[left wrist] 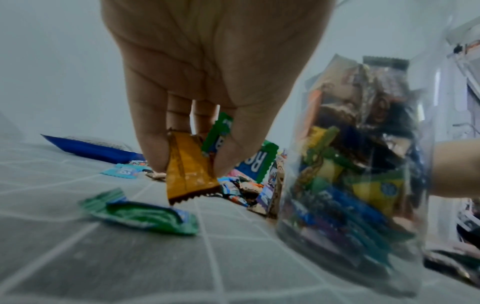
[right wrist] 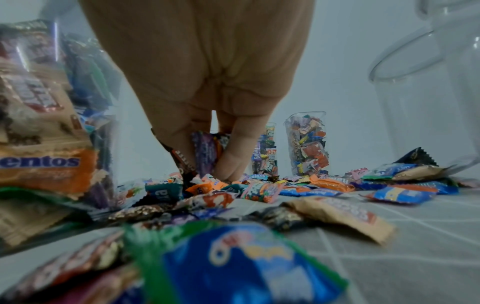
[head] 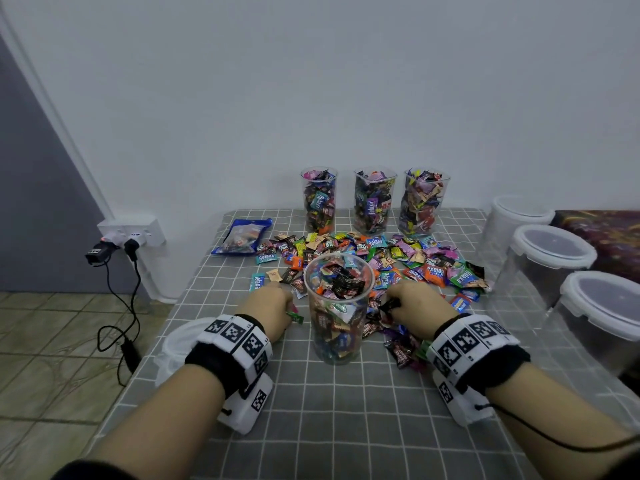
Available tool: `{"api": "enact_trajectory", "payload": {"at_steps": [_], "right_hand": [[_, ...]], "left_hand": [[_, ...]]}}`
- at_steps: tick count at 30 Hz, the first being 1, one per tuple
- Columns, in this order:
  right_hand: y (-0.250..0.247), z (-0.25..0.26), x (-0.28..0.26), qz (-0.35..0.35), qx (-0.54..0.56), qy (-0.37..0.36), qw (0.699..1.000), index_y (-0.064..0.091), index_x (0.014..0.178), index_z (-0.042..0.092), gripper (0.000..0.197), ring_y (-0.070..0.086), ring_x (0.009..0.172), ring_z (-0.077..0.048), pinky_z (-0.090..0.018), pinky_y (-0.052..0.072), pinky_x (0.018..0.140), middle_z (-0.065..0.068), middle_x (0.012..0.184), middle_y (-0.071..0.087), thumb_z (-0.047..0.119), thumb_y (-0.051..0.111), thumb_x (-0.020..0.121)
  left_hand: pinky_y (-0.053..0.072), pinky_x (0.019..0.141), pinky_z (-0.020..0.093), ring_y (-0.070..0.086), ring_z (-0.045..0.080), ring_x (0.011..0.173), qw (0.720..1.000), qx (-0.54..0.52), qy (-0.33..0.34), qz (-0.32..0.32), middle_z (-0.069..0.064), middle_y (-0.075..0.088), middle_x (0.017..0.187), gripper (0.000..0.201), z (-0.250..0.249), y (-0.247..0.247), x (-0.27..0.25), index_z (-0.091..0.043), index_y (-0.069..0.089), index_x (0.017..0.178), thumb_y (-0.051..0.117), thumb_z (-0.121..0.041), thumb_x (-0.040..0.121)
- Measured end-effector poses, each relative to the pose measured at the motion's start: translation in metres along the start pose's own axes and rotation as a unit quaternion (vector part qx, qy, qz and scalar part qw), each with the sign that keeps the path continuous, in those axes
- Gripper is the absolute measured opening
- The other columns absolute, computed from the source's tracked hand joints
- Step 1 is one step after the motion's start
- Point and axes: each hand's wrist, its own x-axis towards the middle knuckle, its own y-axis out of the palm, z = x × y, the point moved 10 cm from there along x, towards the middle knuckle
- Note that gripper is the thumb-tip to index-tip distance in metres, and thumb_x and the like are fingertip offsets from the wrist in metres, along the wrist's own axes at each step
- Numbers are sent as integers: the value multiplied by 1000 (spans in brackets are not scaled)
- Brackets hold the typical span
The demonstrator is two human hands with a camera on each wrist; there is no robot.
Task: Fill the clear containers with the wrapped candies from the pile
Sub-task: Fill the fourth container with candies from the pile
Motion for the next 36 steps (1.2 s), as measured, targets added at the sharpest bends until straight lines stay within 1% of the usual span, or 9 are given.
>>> {"api": "enact_trajectory", "payload": {"at_steps": [3,8,11,13,19,22,25,34,36], "right_hand": [[-4,-2,0,-12,26,3,1000,63,102,7,18,54,100,-24,-26,34,69,-7,100,55,8,54,87],[-19,-12,-6,-58,70,23,996,63,101,6,17,55,98,-24,-31,46,82,-8,103,58,9,55,86],[-32,-13,-10,-90,83,20,992,64,101,6,17,54,97,-25,-29,41,76,-8,101,58,8,57,86],[-44,-12,-13,-114,98,12,989,64,101,5,18,52,93,-23,-28,36,72,-7,99,56,7,58,85],[-96,20,-30,-202,145,-67,966,63,93,3,13,42,80,-16,-26,26,67,0,84,48,0,56,83],[-115,45,-38,-228,165,-118,952,63,89,5,12,47,80,-17,-27,35,71,0,91,54,-1,56,81],[-120,70,-44,-225,172,-154,947,63,88,6,13,54,86,-20,-35,45,78,-7,103,60,-1,56,80],[-98,106,-46,-178,148,-214,949,64,92,-3,16,55,103,-28,-39,43,88,-10,112,61,-3,56,78],[-96,108,-46,-185,146,-223,946,66,96,-1,20,55,105,-25,-34,43,89,-9,114,61,-3,55,78]], "left_hand": [[41,81,30,52,23,103,999,-37,-2,-26,5,49,113,3,1,-8,-3,-14,56,89,56,-13,86],[36,73,26,51,20,93,991,-106,-4,-81,-1,44,96,13,2,-28,-9,-17,50,78,59,-10,83],[35,71,27,51,19,86,981,-153,-10,-119,-1,46,94,27,6,-46,-14,-22,45,64,61,-7,80],[37,72,29,50,18,85,973,-177,-18,-145,-1,47,95,25,9,-58,-19,-22,48,65,63,-8,79],[33,76,25,48,14,88,952,-222,-3,-210,-4,49,99,21,13,-91,-29,-22,54,70,66,-7,77],[33,74,26,48,14,87,944,-235,15,-232,-4,50,95,28,8,-103,-33,-26,50,65,66,-6,76],[30,72,25,45,13,85,938,-244,20,-245,-8,45,87,24,5,-110,-35,-24,52,67,67,-7,76],[27,68,22,44,11,84,928,-265,42,-259,-15,43,80,22,-1,-117,-41,-22,55,68,69,-6,74],[25,66,22,43,11,83,927,-265,43,-261,-15,42,79,23,-2,-117,-41,-23,54,68,68,-6,74]]}}
